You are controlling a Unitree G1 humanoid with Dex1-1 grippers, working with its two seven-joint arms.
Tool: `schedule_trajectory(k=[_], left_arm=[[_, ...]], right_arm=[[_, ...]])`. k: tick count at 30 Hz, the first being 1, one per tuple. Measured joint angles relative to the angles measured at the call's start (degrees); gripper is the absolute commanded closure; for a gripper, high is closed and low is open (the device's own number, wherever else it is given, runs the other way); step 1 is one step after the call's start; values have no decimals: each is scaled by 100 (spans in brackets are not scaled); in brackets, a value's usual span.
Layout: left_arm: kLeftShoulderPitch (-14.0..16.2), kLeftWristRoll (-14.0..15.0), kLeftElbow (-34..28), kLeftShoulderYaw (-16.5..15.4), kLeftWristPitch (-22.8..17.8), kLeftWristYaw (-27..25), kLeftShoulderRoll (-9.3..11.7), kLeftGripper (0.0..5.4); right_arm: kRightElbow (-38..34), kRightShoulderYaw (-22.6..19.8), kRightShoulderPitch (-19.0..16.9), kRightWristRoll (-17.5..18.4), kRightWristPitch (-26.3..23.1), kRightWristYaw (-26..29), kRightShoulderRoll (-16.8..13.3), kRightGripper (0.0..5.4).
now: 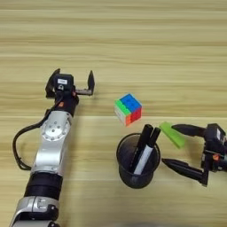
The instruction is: Move the objects on the table
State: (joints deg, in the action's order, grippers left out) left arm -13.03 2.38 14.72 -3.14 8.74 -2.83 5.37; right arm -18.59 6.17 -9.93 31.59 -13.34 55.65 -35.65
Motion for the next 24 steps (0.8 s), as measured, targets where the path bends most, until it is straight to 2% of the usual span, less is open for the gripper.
schedule_trajectory(k=[5,16,24], left_arm=[[-1,0,13,4,11,1,0,0],[-5,-1,63,7,53,1,0,0],[-8,-1,66,12,54,2,0,0]], right_arm=[[-261,-126,16,427,-378,23,33,4],[-420,-241,60,583,-617,103,38,4],[-558,-82,225,541,-856,-231,214,4]])
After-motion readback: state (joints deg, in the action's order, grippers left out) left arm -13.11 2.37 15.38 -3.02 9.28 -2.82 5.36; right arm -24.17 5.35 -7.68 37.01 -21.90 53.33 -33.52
